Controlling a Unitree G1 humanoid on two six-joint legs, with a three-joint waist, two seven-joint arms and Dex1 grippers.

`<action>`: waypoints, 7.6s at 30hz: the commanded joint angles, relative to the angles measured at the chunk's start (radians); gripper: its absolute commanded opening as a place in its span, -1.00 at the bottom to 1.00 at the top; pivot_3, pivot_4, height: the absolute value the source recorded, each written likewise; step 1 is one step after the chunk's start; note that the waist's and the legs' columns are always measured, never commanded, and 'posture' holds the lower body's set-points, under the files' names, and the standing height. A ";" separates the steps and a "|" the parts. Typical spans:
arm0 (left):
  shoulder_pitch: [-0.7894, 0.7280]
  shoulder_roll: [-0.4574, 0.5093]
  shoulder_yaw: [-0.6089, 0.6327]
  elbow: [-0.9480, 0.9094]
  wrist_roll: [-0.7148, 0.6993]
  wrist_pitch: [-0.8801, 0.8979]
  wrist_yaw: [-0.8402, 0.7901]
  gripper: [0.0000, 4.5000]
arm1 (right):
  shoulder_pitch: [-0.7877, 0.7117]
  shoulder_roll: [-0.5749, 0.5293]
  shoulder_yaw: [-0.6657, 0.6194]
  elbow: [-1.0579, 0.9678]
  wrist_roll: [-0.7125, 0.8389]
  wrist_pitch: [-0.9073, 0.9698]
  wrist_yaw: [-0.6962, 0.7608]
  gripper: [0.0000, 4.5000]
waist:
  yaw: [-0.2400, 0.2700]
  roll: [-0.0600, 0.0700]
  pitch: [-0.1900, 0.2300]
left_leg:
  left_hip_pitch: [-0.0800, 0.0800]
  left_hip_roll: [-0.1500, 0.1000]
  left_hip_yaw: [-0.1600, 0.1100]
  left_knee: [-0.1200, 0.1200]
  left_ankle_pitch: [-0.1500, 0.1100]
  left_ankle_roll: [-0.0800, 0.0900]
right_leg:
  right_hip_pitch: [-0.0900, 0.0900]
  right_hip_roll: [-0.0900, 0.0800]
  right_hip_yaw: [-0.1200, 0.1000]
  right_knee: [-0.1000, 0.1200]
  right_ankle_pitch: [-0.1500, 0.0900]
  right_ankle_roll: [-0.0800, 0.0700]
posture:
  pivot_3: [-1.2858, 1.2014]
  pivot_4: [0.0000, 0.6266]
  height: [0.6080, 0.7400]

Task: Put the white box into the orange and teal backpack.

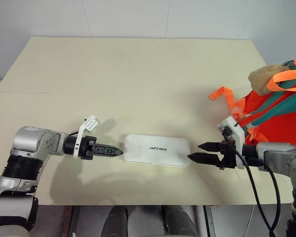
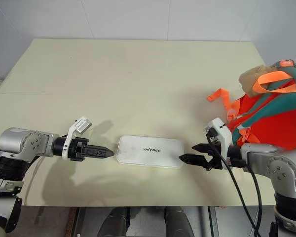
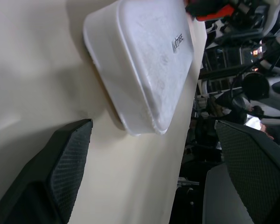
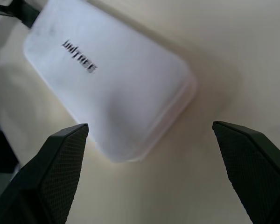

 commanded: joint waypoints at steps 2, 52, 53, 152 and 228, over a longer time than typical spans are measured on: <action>0.042 -0.020 -0.015 -0.042 -0.023 0.024 0.028 0.99 | 0.003 0.020 0.000 -0.023 0.020 -0.008 -0.027 1.00 | 0.001 0.000 0.000 | 0.000 0.000 0.000 0.000 0.000 0.000 | 0.001 0.000 0.000 0.000 0.000 0.000 | 0.03 -0.52 1.00; -0.062 -0.222 0.156 0.168 -0.170 0.203 0.139 -0.43 | -0.050 0.100 0.195 0.100 -0.062 -0.386 0.069 1.00 | 0.001 0.000 0.000 | 0.003 0.000 -0.001 0.001 0.000 0.000 | 0.004 0.000 -0.001 0.000 0.000 0.001 | 0.03 -0.52 1.00; -0.061 -0.218 0.154 0.162 -0.181 0.214 0.127 -0.44 | -0.045 0.101 0.186 0.096 -0.058 -0.385 0.063 1.00 | 0.000 0.000 0.000 | 0.003 0.000 -0.001 0.001 0.000 0.000 | 0.004 0.000 -0.001 0.000 0.000 0.001 | 0.03 -0.52 1.00; 0.228 -0.145 0.806 -0.206 -0.519 -0.303 0.311 -0.44 | -0.133 -0.147 0.221 0.148 0.341 -0.386 0.472 -0.93 | 0.005 -0.002 0.000 | 0.002 0.001 0.000 -0.001 -0.002 -0.002 | 0.002 -0.001 -0.002 -0.003 -0.003 -0.001 | 0.03 -0.52 1.00; -0.406 -0.229 -0.079 0.029 0.243 -0.960 -0.170 -0.44 | -0.144 0.051 0.264 0.137 0.197 -0.404 0.399 -0.93 | 0.024 -0.002 0.000 | -0.001 0.001 -0.001 0.008 -0.005 -0.001 | 0.004 0.001 -0.003 0.000 -0.002 0.001 | 0.03 -0.52 1.00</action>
